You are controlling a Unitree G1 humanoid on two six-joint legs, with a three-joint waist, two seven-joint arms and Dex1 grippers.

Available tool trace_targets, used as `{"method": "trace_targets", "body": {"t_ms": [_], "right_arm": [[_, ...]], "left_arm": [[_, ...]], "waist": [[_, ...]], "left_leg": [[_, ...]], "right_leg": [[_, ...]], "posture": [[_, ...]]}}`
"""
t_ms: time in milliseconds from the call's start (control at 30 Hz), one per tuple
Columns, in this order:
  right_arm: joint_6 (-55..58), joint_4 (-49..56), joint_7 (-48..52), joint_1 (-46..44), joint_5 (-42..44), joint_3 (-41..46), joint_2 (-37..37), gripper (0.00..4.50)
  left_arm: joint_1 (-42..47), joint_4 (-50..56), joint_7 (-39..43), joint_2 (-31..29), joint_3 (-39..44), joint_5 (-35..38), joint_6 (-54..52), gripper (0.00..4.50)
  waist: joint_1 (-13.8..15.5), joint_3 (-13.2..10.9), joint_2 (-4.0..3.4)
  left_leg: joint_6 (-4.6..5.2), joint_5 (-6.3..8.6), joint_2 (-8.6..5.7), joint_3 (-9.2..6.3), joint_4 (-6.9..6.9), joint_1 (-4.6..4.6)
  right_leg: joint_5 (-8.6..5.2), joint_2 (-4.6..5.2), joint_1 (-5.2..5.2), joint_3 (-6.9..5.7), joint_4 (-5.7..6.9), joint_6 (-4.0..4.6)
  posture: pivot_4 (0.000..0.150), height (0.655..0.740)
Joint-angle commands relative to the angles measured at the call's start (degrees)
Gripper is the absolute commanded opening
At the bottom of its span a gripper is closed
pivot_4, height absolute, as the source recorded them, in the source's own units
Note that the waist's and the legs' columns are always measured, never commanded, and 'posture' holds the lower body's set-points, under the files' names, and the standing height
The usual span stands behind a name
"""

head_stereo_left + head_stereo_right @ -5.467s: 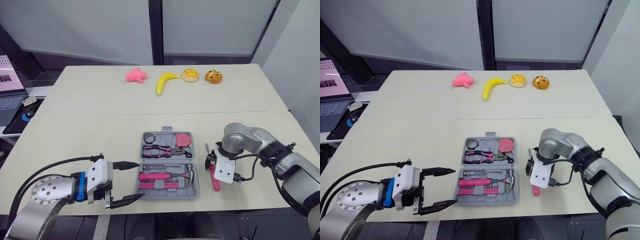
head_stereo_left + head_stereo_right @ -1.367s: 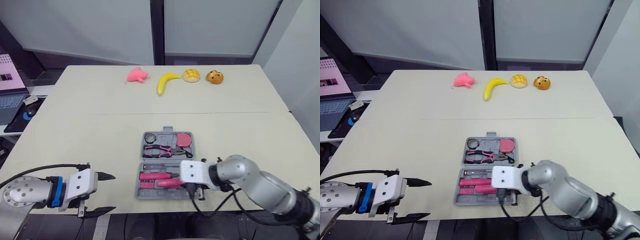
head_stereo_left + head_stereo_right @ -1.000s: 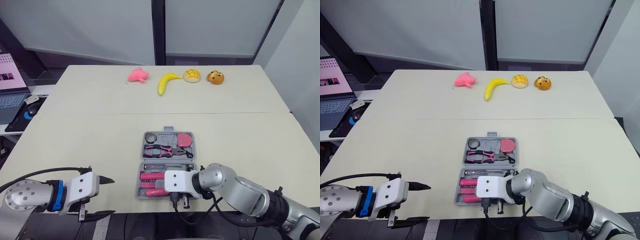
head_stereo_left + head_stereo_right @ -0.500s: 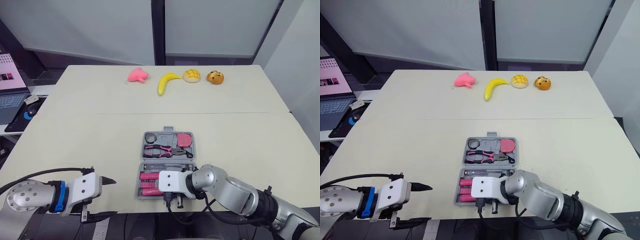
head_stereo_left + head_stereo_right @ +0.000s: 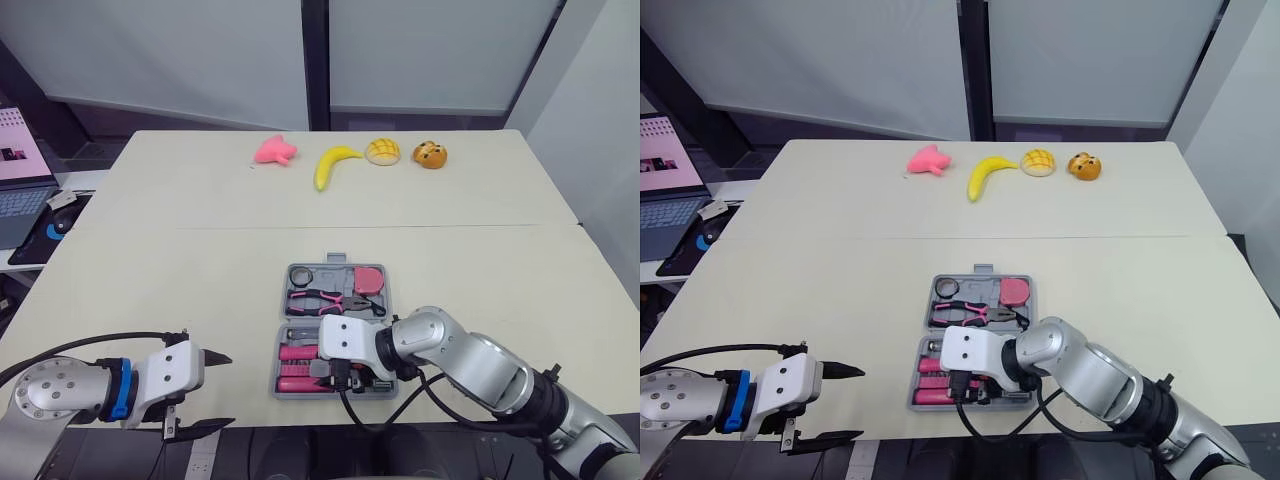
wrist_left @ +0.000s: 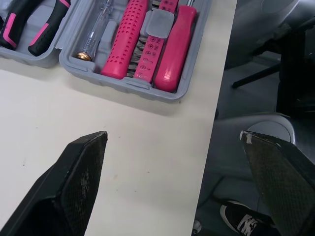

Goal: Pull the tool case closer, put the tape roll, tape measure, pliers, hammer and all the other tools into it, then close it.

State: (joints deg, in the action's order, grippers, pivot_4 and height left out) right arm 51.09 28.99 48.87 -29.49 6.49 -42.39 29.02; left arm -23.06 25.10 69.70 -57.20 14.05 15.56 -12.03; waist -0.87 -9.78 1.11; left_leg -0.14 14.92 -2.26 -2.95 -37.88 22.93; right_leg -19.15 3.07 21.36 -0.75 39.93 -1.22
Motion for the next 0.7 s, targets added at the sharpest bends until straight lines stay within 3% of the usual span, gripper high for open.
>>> {"method": "trace_targets", "body": {"t_ms": [33,233,567,700], "right_arm": [[-6.10,-1.55,1.08,1.25,-1.72,-2.53,0.74,1.21],[-11.14,-5.85,0.83,3.65,-5.23,-5.81,0.69,0.01],[-14.28,-9.58,1.73,5.99,-7.92,-5.72,0.17,0.01],[-15.54,-4.20,4.76,6.94,-1.79,0.12,-0.54,0.01]], "left_arm": [[0.36,0.71,-0.29,0.18,-0.25,0.25,0.80,4.50],[0.66,0.16,-0.50,0.34,-0.34,0.54,0.98,4.50],[0.86,-1.37,-0.69,1.19,-0.65,0.13,1.99,4.50],[0.60,-2.81,-0.32,2.55,0.50,1.76,3.01,4.50]], "waist": [[-0.04,0.00,0.00],[-0.14,0.00,0.00],[-0.12,0.03,0.05],[-0.12,0.02,0.03]], "left_leg": [[0.00,0.00,0.00,0.00,0.00,0.00],[0.00,0.00,0.01,0.00,0.00,0.01],[0.00,0.00,0.01,0.00,0.00,-0.02],[0.00,0.00,0.00,0.00,0.00,-0.01]], "right_leg": [[0.00,0.00,0.00,0.00,0.00,0.00],[0.00,-0.01,-0.02,0.00,0.01,0.00],[0.00,-0.01,-0.02,0.00,0.01,0.00],[0.00,0.00,-0.03,0.00,0.01,0.00]], "posture": [[0.150,0.7193],[0.150,0.7193],[0.150,0.7193],[0.150,0.7193]]}}
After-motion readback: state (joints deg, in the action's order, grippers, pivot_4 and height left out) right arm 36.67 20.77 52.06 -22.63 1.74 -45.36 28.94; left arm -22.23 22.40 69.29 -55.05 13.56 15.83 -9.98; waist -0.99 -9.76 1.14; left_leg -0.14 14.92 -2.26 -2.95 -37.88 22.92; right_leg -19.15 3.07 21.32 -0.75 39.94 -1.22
